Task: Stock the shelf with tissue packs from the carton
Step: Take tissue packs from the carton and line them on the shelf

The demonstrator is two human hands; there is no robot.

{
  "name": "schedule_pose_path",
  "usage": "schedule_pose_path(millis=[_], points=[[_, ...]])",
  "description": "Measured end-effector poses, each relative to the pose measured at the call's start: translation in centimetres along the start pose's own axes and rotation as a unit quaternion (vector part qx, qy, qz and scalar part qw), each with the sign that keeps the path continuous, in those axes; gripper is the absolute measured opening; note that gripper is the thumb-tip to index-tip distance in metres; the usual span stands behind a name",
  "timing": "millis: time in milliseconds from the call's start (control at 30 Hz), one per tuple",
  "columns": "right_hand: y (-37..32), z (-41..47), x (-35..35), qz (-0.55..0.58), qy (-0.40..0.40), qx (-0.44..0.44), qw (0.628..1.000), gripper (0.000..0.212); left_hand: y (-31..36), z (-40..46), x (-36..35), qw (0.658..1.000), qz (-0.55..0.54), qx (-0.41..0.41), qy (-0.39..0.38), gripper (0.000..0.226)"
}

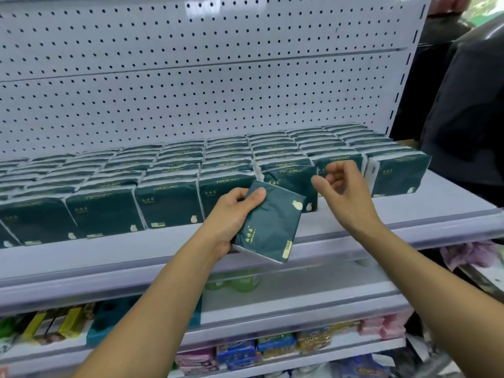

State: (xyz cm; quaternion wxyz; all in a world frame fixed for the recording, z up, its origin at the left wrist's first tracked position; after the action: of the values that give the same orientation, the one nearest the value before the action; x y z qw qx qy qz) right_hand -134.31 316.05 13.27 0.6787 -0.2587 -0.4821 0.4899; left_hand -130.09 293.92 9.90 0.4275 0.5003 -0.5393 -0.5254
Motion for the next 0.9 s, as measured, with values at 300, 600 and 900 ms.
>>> schedule_pose_path(millis=[300,600,900], points=[[-0.4,-1.5,1.3,0.14,-0.22,0.004,0.965,0.035,2.6,1.5,-7.2,0.989,0.135,-0.055,-0.038,0.031],[5.0,-1.2,8.1,0.021,-0.034,-0.004,0.999,0.027,4.3,3.2,-11.1,0.853,0.459,-0.225,0.104,0.037],[3.7,0.4,9.0,-0.381,0.081,0.131,0.912,0.049,4.9,4.5,-13.2,0.665,0.628,-0.348,0.206,0.041]])
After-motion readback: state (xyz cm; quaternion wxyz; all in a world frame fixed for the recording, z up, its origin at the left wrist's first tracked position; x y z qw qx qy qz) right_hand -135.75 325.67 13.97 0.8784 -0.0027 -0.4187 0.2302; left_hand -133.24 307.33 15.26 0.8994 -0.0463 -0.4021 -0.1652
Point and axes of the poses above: each hand's wrist, its own z-axis towards the middle knuckle, its own x-axis out of the back of the hand, y = z × x, the point moved 8 cm from there along z, towards the middle knuckle, and after that the axes turned 11 degrees about -y, right-handed, at the moved point
